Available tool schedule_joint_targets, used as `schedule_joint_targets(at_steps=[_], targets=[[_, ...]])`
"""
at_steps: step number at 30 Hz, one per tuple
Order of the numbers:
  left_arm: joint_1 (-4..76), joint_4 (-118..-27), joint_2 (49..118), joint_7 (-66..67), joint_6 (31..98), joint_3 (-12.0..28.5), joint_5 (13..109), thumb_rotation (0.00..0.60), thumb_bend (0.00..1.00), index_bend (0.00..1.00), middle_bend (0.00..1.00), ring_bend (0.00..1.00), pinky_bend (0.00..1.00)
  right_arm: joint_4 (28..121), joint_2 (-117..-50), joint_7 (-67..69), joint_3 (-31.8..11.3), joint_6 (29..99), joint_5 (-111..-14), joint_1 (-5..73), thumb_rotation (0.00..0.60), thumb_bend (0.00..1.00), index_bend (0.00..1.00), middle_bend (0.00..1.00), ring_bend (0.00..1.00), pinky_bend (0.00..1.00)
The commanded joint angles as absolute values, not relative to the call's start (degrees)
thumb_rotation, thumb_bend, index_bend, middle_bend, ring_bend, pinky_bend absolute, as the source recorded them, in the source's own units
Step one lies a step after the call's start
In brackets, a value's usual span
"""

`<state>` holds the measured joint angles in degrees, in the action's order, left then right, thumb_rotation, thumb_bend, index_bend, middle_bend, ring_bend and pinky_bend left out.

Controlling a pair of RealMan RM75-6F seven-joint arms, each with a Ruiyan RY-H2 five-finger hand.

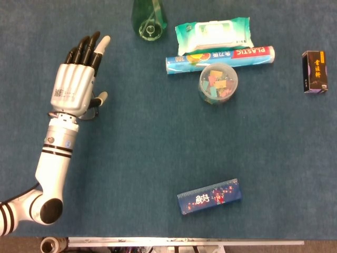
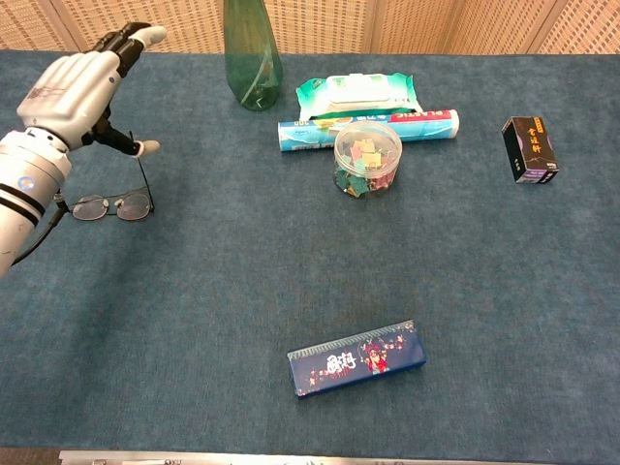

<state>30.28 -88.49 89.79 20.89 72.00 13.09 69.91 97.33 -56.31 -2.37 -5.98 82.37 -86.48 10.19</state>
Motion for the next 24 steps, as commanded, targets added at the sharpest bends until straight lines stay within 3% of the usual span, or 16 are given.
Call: schedule_joint_targets(at_steps=[1,24], targets=[[30.52,-87.23,90.44,21.4,71.93,13.16,69.37,0.6,0.15,0.0,0.0,0.0,0.14,97.48,-56.24,-2.48,-5.96,82.42,-86.52,10.15,0.6,0.16,0.25,0.24,0.24,0.43],[26.52,-80.88,90.45,19.79,74.87,11.4,67.6,0.6,0.15,0.0,0.0,0.0,0.14,97.76,-56.43,-2.92,-5.76,82.0,-86.61,10.23,0.6,0.16,0.25,0.24,0.24,0.43]])
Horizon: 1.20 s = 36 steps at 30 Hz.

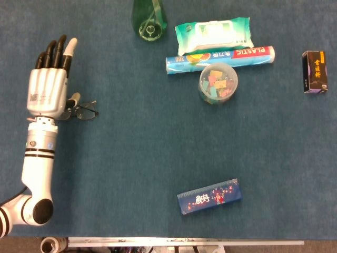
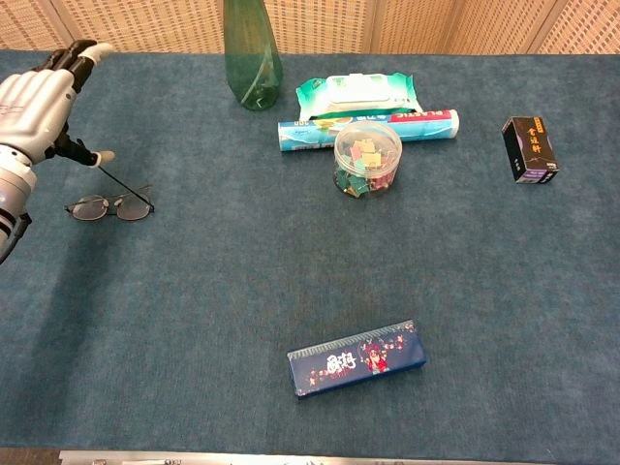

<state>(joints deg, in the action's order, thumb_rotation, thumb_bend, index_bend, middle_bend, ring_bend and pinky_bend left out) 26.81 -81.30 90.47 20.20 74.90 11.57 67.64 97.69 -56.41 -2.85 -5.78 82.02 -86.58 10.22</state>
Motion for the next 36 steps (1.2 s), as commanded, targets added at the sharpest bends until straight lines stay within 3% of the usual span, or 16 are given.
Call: schedule_joint_targets(at_steps=[1,36], targets=[[26.36,-80.64,90.5,19.54,74.84,11.31,67.56,0.6,0.15,0.0,0.0,0.0,0.14,97.83,-56.43,-2.99,-5.74,82.0,-86.62,10.22,0.6,0.16,0.25,0.24,0.24,0.43],[24.51,-63.53,98.43,12.55,69.85,9.63,67.53,0.6,0.15,0.0,0.0,0.0,0.14,98.47,-56.37,-4.24,-5.29,81.14,-86.12,10.13,0.6,0.16,0.25,0.25,0.24,0.43]])
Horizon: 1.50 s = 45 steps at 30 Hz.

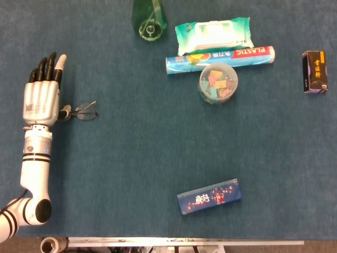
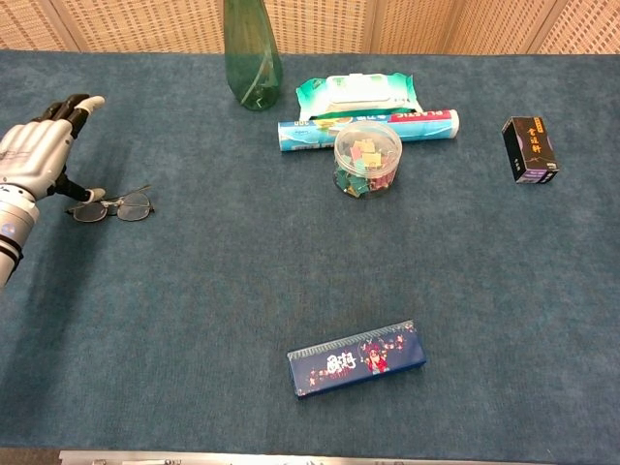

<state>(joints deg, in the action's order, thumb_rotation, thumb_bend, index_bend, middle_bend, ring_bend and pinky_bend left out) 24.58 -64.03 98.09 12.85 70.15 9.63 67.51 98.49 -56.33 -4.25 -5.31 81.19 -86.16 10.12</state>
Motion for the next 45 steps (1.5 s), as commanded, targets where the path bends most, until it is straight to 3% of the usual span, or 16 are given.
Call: schedule_joint_targets(at_steps=[1,14,21,27,32,40,45], targets=[[24.48,-63.16,98.64,12.4,69.66,9.61,67.55,0.6,0.15,0.0,0.0,0.0,0.14,98.44,-56.41,-4.22,-5.28,81.11,-86.12,10.14,0.6,0.16,0.25,0.25,0.24,0.43],[23.92,-60.92,99.92,11.45,69.08,9.4,68.4,0.6,0.15,0.0,0.0,0.0,0.14,98.65,-56.16,-4.27,-5.34,81.3,-86.23,10.09,0.6,0.16,0.25,0.25,0.24,0.43],[23.04,-66.35,96.52,11.62,72.73,10.03,70.66,0.6,0.15,0.0,0.0,0.0,0.14,98.97,-55.91,-4.18,-5.58,81.88,-86.43,9.99,0.6,0.16,0.25,0.25,0.24,0.43],[21.34,-75.73,88.98,11.71,76.05,9.76,73.52,0.6,0.15,0.0,0.0,0.0,0.15,99.65,-55.66,-4.65,-5.36,81.98,-86.48,9.76,0.6,0.16,0.25,0.25,0.24,0.43],[19.9,-83.52,79.99,10.97,77.35,8.22,77.27,0.6,0.15,0.1,0.0,0.01,0.15,100.67,-55.39,-5.62,-5.07,81.78,-86.31,9.55,0.6,0.16,0.25,0.25,0.24,0.43],[16.68,-91.89,64.3,6.51,77.96,3.26,83.9,0.6,0.15,0.11,0.0,0.04,0.15,103.02,-54.76,-8.45,-4.39,81.56,-85.74,8.91,0.6,0.16,0.25,0.26,0.24,0.43],[13.59,-96.78,57.09,1.26,79.52,0.94,85.25,0.6,0.15,0.13,0.05,0.1,0.15,104.36,-54.63,-10.35,-3.94,81.32,-84.8,8.38,0.6,0.16,0.25,0.26,0.24,0.43]])
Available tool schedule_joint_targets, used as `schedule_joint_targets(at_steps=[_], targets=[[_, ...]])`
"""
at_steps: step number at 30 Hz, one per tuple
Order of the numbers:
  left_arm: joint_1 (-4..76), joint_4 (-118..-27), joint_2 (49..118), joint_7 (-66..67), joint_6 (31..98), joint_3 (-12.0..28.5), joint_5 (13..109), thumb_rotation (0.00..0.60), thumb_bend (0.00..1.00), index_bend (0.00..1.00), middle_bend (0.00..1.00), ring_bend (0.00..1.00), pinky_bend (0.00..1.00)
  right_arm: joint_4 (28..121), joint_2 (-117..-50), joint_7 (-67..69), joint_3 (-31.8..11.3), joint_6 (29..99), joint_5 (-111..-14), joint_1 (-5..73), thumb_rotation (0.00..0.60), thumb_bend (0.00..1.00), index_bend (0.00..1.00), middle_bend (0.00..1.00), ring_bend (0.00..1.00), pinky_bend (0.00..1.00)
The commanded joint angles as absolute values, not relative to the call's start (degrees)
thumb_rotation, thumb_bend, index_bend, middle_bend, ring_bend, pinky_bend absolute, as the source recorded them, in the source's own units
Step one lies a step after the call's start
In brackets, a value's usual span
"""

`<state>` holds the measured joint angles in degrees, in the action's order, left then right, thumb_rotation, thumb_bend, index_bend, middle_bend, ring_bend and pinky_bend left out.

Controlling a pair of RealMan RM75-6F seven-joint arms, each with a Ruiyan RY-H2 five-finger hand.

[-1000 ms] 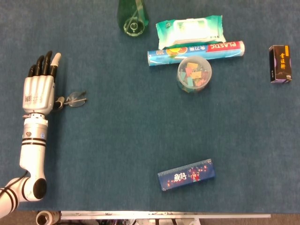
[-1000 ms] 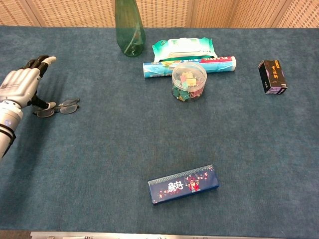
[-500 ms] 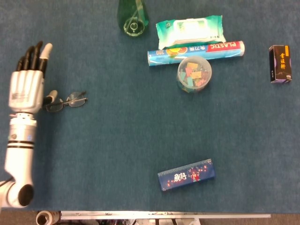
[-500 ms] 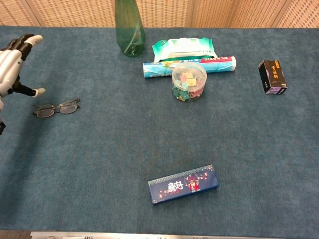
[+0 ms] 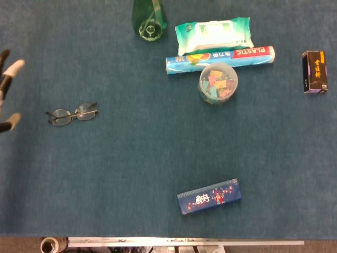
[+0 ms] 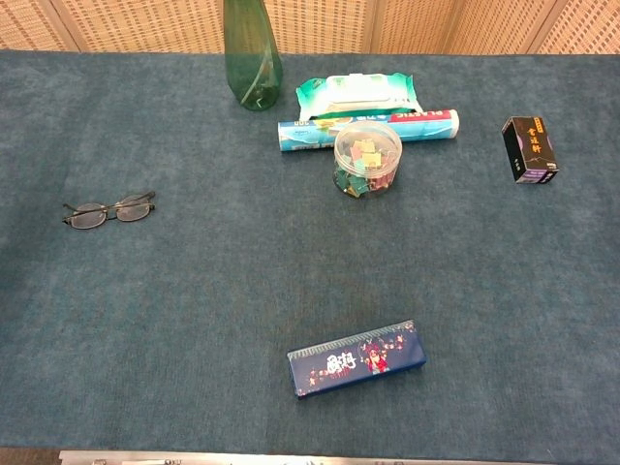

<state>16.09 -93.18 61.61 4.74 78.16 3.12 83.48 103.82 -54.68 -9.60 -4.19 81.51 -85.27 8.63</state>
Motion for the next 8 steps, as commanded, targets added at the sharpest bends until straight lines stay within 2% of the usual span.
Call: schedule_joint_targets(at_steps=[1,8], targets=[[12.99,-97.62,55.94,0.76,80.04,0.6,85.51,0.6,0.15,0.13,0.06,0.1,0.15,104.56,-54.68,-10.68,-3.85,81.19,-84.62,8.33,0.6,0.16,0.25,0.26,0.24,0.43],[9.27,-101.59,51.96,1.12,83.98,-0.19,85.33,0.6,0.15,0.13,0.06,0.11,0.15,105.48,-55.37,-12.23,-3.79,79.54,-83.34,8.85,0.6,0.16,0.25,0.26,0.24,0.43]])
